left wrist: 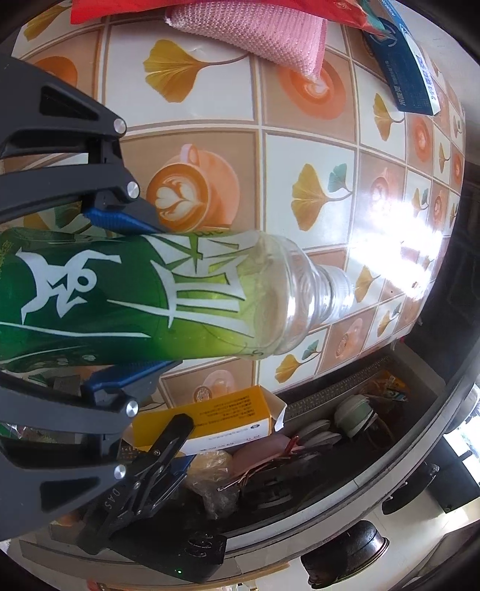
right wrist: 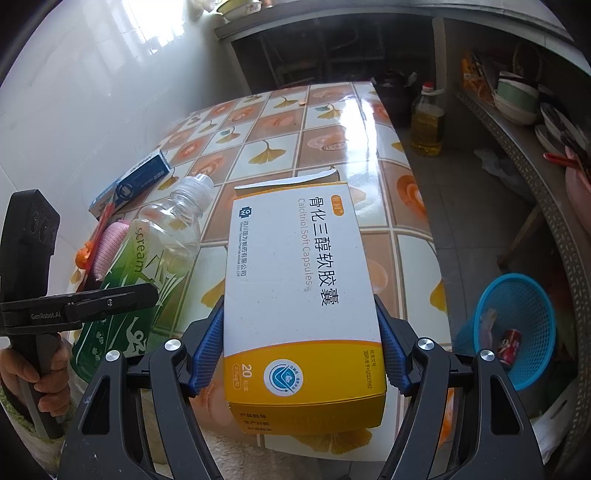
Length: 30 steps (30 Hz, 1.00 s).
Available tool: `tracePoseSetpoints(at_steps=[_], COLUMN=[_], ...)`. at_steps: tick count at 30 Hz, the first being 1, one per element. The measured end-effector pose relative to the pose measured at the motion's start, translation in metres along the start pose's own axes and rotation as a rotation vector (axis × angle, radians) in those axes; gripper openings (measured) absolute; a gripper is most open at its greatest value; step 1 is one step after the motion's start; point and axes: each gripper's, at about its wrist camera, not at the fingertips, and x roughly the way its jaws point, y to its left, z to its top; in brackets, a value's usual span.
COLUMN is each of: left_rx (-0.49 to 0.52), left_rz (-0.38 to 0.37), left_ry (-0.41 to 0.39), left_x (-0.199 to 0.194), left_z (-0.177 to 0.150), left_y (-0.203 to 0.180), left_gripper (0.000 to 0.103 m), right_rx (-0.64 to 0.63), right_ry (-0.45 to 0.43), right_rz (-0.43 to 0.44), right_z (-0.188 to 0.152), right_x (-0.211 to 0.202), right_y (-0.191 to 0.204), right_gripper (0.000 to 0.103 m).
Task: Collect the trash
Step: 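Carry the green bottle and yellow-white box to the blue wastebasket with both grippers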
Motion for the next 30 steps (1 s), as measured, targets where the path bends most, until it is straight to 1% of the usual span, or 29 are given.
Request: tracePoseSetpoints(at_steps=[4, 11, 17, 22, 26, 30], left_rx=[0.007, 0.025, 0.054, 0.087, 0.126, 0.173], left_rz=[-0.008, -0.037, -0.061, -0.074, -0.09, -0.11], left_ry=[-0.018, -0.059, -0.071, -0.08, -0.075, -0.059], left_x=[-0.007, -0.021, -0.028, -0.031, -0.028, -0.02], left_z=[-0.002, -0.003, -0.003, -0.003, -0.002, 0.002], left_y=[-0.001, -0.002, -0.009, -0.02, -0.04, -0.064], left_gripper=[0.057, 0.057, 0.057, 0.057, 0.057, 0.057], right_rx=[0.012, 0.074, 0.114, 0.144, 0.173, 0.217], right_ry=[-0.008, -0.019, -0.039, -0.061, -0.09, -0.129], right_rz=[0.003, 0.009, 0.011, 0.008, 0.001, -0.019], right_z=[0.0, -0.001, -0.004, -0.008, -0.013, -0.021], right_x=[-0.003, -0.012, -0.024, -0.034, -0.046, -0.061], right_y=[-0.002, -0.012, -0.023, -0.034, -0.044, -0.064], right_gripper=[0.068, 0.068, 0.068, 0.068, 0.068, 0.068])
